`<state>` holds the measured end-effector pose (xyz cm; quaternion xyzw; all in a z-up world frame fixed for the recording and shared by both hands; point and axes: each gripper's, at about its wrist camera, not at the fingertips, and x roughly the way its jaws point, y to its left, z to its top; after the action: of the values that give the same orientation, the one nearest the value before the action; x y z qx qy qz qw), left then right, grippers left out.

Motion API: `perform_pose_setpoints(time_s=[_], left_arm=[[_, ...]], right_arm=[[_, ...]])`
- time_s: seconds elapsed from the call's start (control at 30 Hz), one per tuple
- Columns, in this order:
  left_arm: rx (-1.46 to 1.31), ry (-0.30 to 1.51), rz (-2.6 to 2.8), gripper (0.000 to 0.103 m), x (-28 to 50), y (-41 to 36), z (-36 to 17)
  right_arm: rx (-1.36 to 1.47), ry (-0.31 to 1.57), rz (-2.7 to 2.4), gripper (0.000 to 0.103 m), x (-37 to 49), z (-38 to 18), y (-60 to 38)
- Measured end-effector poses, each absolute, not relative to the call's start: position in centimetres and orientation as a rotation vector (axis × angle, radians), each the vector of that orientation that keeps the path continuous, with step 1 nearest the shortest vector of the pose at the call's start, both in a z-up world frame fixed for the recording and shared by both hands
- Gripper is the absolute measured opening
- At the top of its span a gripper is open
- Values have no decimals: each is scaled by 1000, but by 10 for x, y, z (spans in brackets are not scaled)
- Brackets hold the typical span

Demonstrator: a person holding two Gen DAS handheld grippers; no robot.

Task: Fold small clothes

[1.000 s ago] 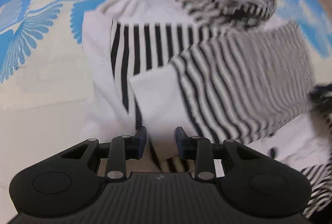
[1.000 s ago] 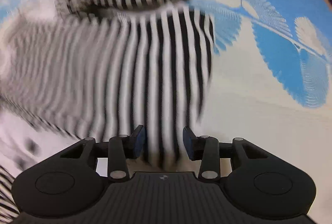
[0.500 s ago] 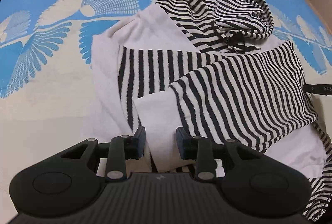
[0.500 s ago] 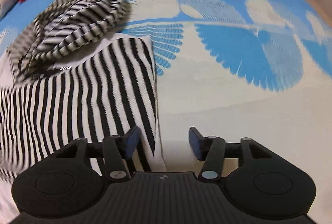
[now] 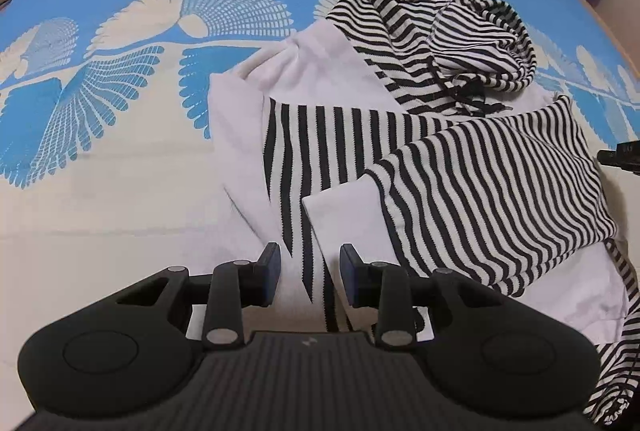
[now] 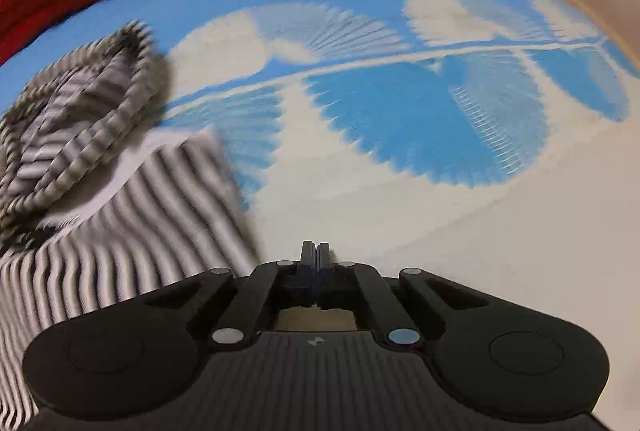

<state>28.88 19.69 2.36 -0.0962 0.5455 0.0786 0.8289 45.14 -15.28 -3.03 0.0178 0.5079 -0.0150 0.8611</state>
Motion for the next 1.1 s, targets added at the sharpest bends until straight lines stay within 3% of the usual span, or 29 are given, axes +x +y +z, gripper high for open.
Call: perform_pose_setpoints(time_s=[0.1, 0.17, 0.23, 0.27, 0.37, 0.4, 0.43, 0.47, 0.7, 0.8, 0.87, 1.0, 1.1], left_arm=[[-197, 1151, 160, 36, 287, 197, 26], [-198, 1149, 166, 36, 287, 199, 27], [-203, 1148, 172, 36, 286, 200, 27], [-202, 1148, 173, 36, 286, 199, 27], [-190, 1151, 168, 36, 285, 197, 27], [-186, 1152, 166, 36, 285, 196, 27], [-182, 1153, 165, 36, 284, 195, 26], [-178, 1153, 165, 36, 284, 195, 26], [-182, 1158, 179, 36, 282, 199, 23], [-176, 1158, 173, 36, 281, 199, 24], [-177, 1157, 173, 36, 281, 199, 24], [-177, 1152, 170, 36, 283, 197, 25], [-167, 1151, 161, 36, 286, 192, 26]], right_arm=[[181, 1109, 35, 4, 454, -28, -164], [178, 1125, 129, 19, 449, -25, -156], [112, 1143, 194, 70, 443, -26, -144], [69, 1161, 199, 75, 440, -30, -140], [-16, 1211, 198, 72, 432, -43, -131], [-17, 1199, 205, 50, 432, -42, -130], [-8, 1189, 231, 12, 430, -39, -129], [18, 1182, 265, 6, 429, -36, -128], [34, 1166, 182, 5, 431, -35, -136], [43, 1175, 199, 9, 431, -32, -137], [64, 1184, 196, 16, 432, -27, -141], [54, 1229, 272, 50, 425, -22, -144], [-46, 1287, 329, 55, 415, -29, -139]])
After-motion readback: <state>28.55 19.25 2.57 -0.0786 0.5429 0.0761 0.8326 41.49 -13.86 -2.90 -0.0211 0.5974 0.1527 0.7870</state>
